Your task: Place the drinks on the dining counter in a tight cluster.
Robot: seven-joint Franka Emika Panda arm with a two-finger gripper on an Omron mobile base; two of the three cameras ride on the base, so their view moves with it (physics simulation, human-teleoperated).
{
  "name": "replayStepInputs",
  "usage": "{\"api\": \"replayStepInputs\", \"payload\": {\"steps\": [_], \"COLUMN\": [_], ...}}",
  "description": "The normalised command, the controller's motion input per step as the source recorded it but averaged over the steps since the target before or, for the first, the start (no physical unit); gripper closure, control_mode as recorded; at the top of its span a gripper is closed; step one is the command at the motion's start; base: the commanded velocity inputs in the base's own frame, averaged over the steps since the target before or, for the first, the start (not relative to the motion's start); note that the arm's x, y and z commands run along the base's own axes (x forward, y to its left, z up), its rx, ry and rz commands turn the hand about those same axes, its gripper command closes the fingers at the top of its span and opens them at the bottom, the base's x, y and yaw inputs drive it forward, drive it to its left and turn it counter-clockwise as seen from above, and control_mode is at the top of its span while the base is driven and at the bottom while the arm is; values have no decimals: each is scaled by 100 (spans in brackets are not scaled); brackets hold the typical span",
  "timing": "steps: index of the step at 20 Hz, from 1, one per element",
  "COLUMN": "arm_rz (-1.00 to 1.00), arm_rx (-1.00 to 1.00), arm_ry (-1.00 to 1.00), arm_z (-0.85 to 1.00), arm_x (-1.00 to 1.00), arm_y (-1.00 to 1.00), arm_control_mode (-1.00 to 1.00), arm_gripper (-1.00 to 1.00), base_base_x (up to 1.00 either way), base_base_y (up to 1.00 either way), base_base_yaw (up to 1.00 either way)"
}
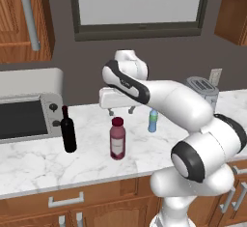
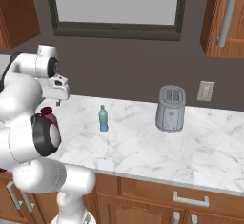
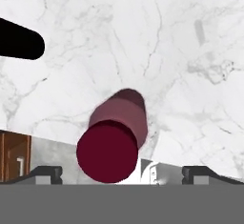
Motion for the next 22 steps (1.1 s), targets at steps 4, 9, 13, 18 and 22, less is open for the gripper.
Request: {"api": "replayStepInputs", "payload": {"steps": [4,9,13,18,22], "arm_rz": [0,0,0,0,0], "arm_rx": [-14,-4,0,0,0], "arm_ry": [3,0,-6,-3,-1], "arm_z": [0,-2,-5,0,-7], "arm_x": [0,0,0,0,0], "arm_y": [4,2,16,29,7], "arm_control_mode": [-100,-100,-100,-100,-100], "arm_gripper": [-100,-100,-100,-100,-100], "base_base_x": [0,0,0,0,0], "base_base_y": [0,0,0,0,0], "base_base_yaw": [0,0,0,0,0]}}
